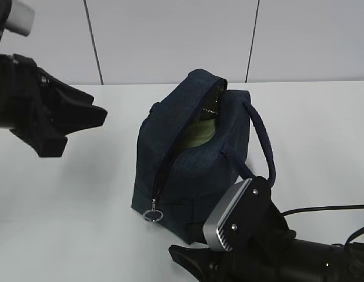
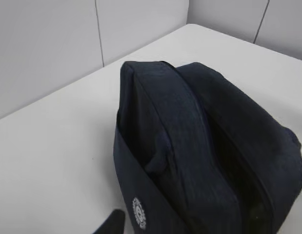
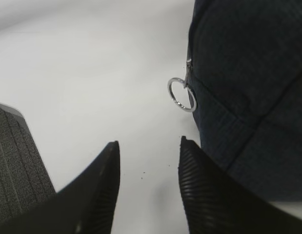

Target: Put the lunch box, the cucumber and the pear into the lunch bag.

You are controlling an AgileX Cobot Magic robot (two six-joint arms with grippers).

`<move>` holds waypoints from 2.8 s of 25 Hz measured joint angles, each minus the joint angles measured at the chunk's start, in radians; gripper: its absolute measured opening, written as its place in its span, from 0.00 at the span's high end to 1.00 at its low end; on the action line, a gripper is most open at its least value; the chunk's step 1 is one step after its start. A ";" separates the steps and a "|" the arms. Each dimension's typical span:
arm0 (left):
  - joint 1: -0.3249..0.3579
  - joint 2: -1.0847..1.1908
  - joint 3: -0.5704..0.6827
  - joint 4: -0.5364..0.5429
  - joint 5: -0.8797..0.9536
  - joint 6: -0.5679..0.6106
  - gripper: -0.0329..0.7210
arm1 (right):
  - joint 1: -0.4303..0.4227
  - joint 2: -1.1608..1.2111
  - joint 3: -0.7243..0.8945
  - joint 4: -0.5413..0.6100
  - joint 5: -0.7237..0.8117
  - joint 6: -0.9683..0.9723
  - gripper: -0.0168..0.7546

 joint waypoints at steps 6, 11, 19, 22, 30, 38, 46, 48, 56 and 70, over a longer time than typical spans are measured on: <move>0.000 0.000 0.021 -0.074 0.028 0.072 0.64 | 0.000 0.014 -0.049 0.020 0.017 -0.014 0.56; 0.000 0.000 0.021 -0.092 0.028 0.075 0.64 | 0.000 0.085 -0.104 0.027 0.043 -0.025 0.56; 0.000 0.000 0.021 -0.096 0.075 0.075 0.64 | 0.000 0.109 -0.126 0.030 0.045 -0.027 0.56; 0.000 0.000 0.021 -0.096 0.075 0.075 0.64 | 0.000 0.126 -0.137 0.030 0.045 -0.027 0.56; 0.000 0.000 0.021 -0.096 0.075 0.075 0.64 | 0.000 0.170 -0.143 0.030 0.030 -0.027 0.56; 0.000 0.000 0.021 -0.096 0.075 0.075 0.64 | 0.000 0.208 -0.190 0.030 0.026 -0.027 0.51; 0.000 0.000 0.021 -0.096 0.075 0.075 0.64 | 0.000 0.246 -0.194 0.030 0.010 -0.027 0.40; 0.000 0.000 0.021 -0.096 0.075 0.075 0.64 | 0.000 0.246 -0.194 0.037 0.005 -0.027 0.40; 0.000 0.000 0.021 -0.096 0.075 0.075 0.64 | 0.000 0.246 -0.194 0.072 -0.020 -0.027 0.39; 0.000 0.000 0.021 -0.096 0.076 0.075 0.64 | 0.000 0.250 -0.266 0.074 0.051 -0.027 0.39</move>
